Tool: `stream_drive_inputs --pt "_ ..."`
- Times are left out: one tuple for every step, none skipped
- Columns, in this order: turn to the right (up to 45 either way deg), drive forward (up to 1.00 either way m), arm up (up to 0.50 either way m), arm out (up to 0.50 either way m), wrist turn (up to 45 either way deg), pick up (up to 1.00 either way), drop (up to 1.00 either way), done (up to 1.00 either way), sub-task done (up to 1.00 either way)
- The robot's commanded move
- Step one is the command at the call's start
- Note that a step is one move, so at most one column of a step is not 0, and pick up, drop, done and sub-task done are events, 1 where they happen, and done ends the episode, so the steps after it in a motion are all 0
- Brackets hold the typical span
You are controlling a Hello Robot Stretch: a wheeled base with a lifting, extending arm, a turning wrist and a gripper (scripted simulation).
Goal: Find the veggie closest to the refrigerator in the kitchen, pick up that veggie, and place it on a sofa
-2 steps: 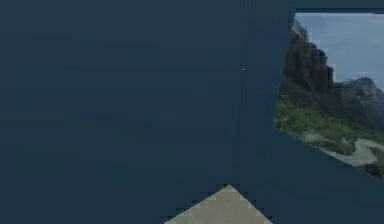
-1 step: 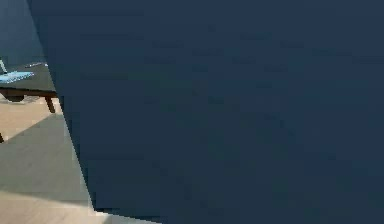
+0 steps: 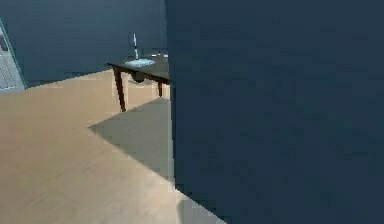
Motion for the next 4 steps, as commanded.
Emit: stream_drive_inputs --pt "0.0 0.35 0.0 0.0 0.0 0.0 0.0 0.0 0.0" --pt "-30.0 0.0 0.0 0.0 0.0 0.0 0.0 0.0 0.0" --pt "0.0 1.0 0.0 0.0 0.0 0.0 0.0 0.0 0.0" --pt "-15.0 0.0 0.0 0.0 0.0 0.0 0.0 0.0 0.0"
